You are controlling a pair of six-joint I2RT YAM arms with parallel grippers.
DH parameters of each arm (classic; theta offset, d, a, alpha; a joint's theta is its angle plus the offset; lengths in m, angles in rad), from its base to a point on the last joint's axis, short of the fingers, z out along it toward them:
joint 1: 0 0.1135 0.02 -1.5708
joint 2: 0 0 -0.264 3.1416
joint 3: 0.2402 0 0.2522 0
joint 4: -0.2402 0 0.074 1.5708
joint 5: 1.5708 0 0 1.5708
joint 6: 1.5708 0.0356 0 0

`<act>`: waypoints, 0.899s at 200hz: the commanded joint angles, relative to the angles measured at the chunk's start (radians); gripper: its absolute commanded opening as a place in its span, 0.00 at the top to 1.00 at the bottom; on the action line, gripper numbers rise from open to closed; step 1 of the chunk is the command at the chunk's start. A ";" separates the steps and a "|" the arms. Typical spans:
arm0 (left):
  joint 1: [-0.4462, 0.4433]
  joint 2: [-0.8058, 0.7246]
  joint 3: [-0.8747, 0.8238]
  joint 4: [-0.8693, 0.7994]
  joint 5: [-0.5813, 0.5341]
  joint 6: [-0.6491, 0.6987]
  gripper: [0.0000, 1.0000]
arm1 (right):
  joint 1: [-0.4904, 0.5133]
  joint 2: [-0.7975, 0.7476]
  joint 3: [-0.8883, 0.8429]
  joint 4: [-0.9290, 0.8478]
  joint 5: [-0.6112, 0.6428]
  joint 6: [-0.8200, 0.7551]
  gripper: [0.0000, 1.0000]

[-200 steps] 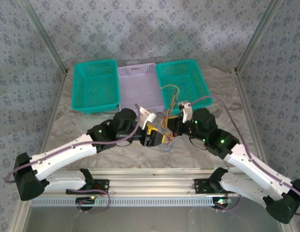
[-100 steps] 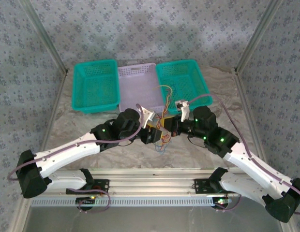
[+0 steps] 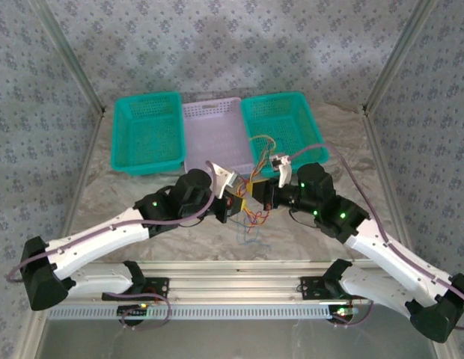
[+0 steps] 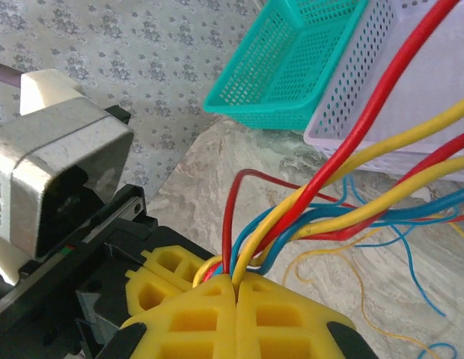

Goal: Untangle the cables

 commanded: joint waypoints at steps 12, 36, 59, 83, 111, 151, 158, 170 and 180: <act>0.027 -0.103 -0.024 -0.002 -0.041 0.004 1.00 | -0.025 -0.030 0.025 -0.127 0.115 -0.061 1.00; 0.044 -0.137 -0.037 -0.030 -0.014 0.012 1.00 | -0.057 -0.063 0.026 -0.187 0.165 -0.079 1.00; 0.050 -0.153 -0.039 -0.055 0.034 0.025 1.00 | -0.108 -0.084 0.024 -0.204 0.153 -0.080 1.00; 0.051 -0.134 -0.022 -0.085 0.113 0.045 1.00 | -0.141 -0.091 0.008 -0.172 0.118 -0.078 1.00; 0.051 -0.115 -0.028 -0.066 0.157 0.036 1.00 | -0.132 -0.075 -0.033 -0.030 -0.035 -0.045 1.00; 0.044 -0.100 -0.019 -0.054 0.155 0.042 1.00 | -0.088 -0.054 -0.089 0.193 -0.160 0.040 0.71; 0.042 -0.099 -0.019 -0.053 0.155 0.042 1.00 | -0.080 -0.051 -0.096 0.214 -0.163 0.046 0.61; 0.040 -0.099 -0.019 -0.048 0.147 0.043 1.00 | -0.064 -0.042 -0.104 0.247 -0.168 0.056 0.50; 0.038 -0.097 -0.019 -0.047 0.136 0.042 1.00 | -0.055 -0.029 -0.104 0.260 -0.169 0.063 0.47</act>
